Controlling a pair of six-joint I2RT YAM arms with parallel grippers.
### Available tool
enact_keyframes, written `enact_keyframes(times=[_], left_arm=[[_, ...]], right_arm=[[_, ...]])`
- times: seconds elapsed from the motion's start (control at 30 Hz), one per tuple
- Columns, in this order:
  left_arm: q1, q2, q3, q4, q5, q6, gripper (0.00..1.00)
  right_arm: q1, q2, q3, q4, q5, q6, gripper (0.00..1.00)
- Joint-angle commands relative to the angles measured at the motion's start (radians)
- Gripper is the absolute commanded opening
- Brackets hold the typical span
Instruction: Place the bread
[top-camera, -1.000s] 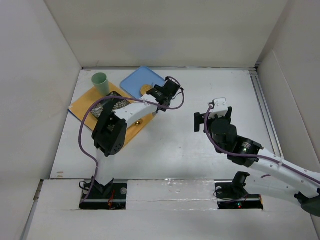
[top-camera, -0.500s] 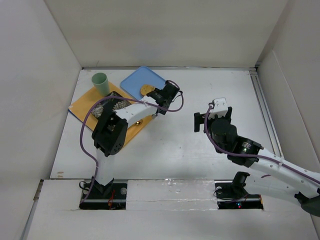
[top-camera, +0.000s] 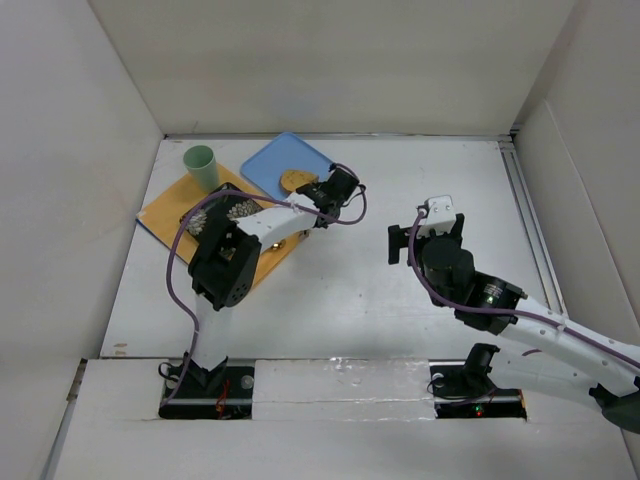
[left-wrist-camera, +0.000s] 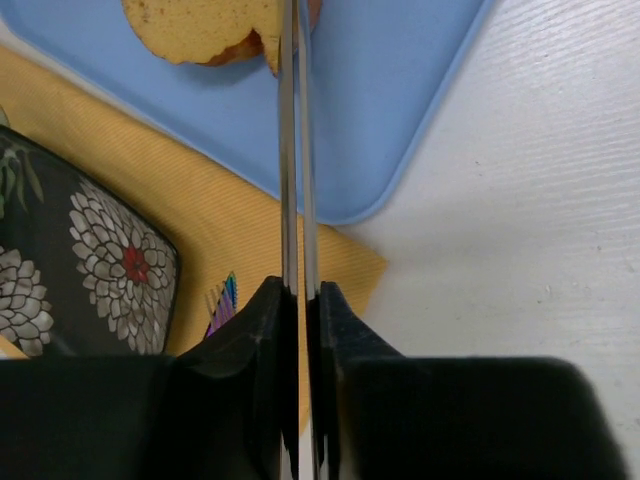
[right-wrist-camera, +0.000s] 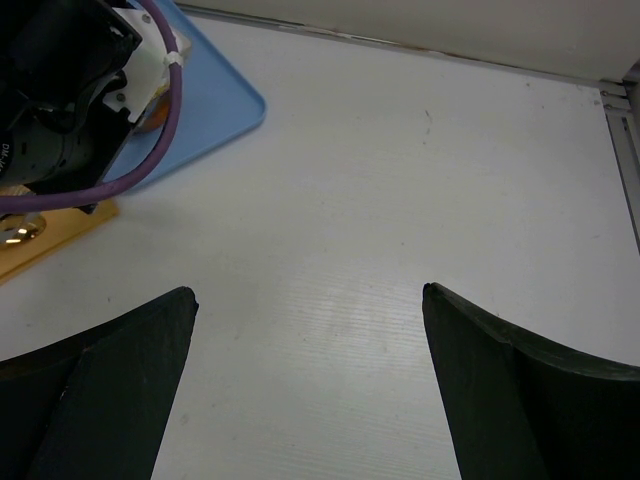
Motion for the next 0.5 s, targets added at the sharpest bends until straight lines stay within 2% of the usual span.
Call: enact_keyframes(times=[0.0, 0.27, 0.47], left_arm=[[-0.005, -0.008, 0.019, -0.013, -0.002, -0.01, 0.01], [-0.005, -0.021, 0.076, -0.073, -0.044, -0.062, 0.0], [-0.014, -0.095, 0.104, -0.145, -0.171, -0.14, 0.0]], right_arm=[[-0.007, -0.011, 0.023, 0.022, 0.004, -0.005, 1.0], [-0.007, -0.022, 0.019, 0.02, 0.003, -0.005, 1.0], [-0.007, -0.026, 0.019, 0.022, -0.003, -0.005, 1.0]])
